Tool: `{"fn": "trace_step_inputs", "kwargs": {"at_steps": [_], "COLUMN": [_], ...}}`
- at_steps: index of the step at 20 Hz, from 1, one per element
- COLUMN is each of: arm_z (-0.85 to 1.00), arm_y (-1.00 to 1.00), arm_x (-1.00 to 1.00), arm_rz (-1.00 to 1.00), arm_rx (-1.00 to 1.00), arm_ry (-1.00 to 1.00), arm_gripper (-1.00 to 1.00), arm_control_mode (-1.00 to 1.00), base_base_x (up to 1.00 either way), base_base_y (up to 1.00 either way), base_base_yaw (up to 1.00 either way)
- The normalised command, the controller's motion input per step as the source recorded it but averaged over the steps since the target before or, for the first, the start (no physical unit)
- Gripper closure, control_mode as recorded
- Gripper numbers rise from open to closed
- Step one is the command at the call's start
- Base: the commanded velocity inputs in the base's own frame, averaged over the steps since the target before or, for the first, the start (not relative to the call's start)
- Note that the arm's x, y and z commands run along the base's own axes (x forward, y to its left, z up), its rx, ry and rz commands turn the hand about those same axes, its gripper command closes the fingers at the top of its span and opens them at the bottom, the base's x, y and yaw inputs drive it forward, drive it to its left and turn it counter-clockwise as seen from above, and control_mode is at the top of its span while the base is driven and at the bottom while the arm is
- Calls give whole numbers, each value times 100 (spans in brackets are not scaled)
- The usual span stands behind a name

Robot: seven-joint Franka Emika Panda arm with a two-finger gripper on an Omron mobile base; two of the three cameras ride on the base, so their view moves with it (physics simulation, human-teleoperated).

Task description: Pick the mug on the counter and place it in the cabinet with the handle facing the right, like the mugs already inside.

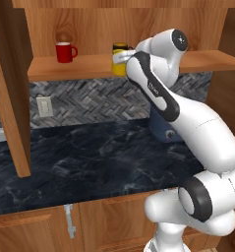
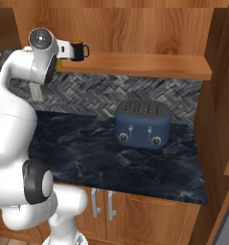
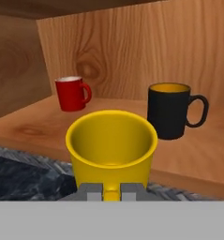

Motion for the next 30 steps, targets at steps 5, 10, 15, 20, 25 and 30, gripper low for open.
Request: {"fn": "trace_step_inputs", "kwargs": {"at_steps": [5,10,15,20,25,30], "arm_z": [0,-2,0,0,0,0], "arm_y": [7,16,4,0,0,0], "arm_x": [29,21,31,30,27,26], "arm_rz": [5,6,8,8,7,6], "arm_rx": [1,0,0,0,0,-1], "arm_ry": [0,0,0,0,0,0], "arm_gripper": [100,100,100,100,100,100], "arm_control_mode": [-100,-100,-100,-100,-100,-100], "base_base_x": [0,0,0,0,0,0], "base_base_y": [0,0,0,0,0,0], "base_base_yaw": [0,0,0,0,0,0]}}
